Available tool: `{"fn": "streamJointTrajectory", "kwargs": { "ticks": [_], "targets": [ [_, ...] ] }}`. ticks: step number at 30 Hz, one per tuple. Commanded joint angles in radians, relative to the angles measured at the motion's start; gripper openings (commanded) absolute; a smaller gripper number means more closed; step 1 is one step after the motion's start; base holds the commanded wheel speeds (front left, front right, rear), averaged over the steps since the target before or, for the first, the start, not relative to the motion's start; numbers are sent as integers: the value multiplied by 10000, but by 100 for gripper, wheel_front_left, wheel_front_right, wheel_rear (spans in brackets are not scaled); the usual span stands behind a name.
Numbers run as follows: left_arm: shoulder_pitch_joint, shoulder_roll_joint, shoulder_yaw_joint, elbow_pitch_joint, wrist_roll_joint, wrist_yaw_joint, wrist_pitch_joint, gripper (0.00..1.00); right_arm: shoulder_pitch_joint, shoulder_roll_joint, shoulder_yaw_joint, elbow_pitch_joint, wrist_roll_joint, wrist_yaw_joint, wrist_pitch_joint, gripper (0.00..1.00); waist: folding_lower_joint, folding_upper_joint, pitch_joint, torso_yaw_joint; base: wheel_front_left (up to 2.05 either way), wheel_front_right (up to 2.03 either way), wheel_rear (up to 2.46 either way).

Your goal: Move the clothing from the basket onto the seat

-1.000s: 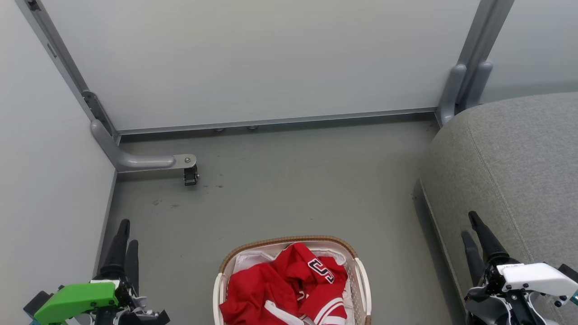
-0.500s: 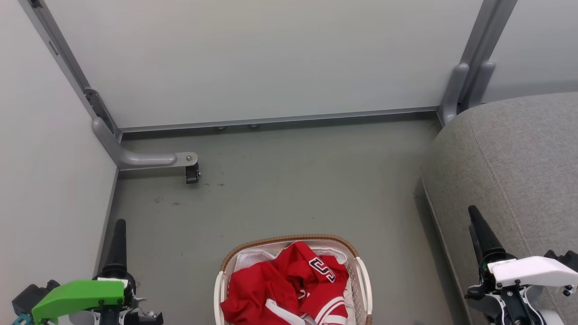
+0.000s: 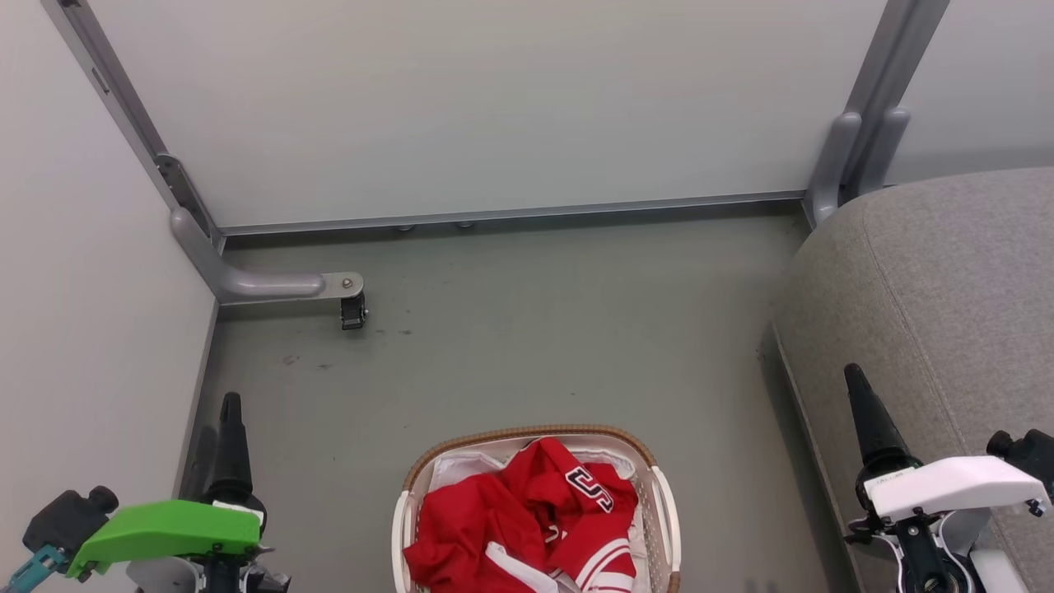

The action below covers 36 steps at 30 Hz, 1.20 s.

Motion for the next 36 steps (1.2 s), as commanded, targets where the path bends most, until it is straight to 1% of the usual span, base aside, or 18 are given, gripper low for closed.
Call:
{"fn": "streamJointTrajectory", "kwargs": {
  "ticks": [1, 12, 16, 28, 36],
  "targets": [
    [-164, 144, -36, -58, 531, 17, -126, 100, -263, -114, 28, -204, -466, 3, -126, 100, 0, -1, 3, 2, 0, 0, 0],
    [-82, 341, -473, 120, 2397, 83, -512, 100, -210, -223, 276, -132, -2315, 4, -510, 100, 0, -1, 26, 26, 0, 0, 0],
    [-43, 431, -655, 133, 3023, 189, -648, 100, -207, -244, 309, -90, -2984, 4, -650, 100, 0, -1, 39, 33, 0, 0, 0],
    [16, 721, -1206, -25, 4516, 388, -1002, 100, -167, -287, 402, -143, -4698, 5, -1011, 100, 0, -1, 87, 35, 0, 0, 0],
    [136, 814, -1549, -35, 5421, 586, -1232, 100, -84, -253, 491, -161, -5721, 4, -1234, 100, 0, -1, 93, 26, 0, 0, 0]
  ]
}}
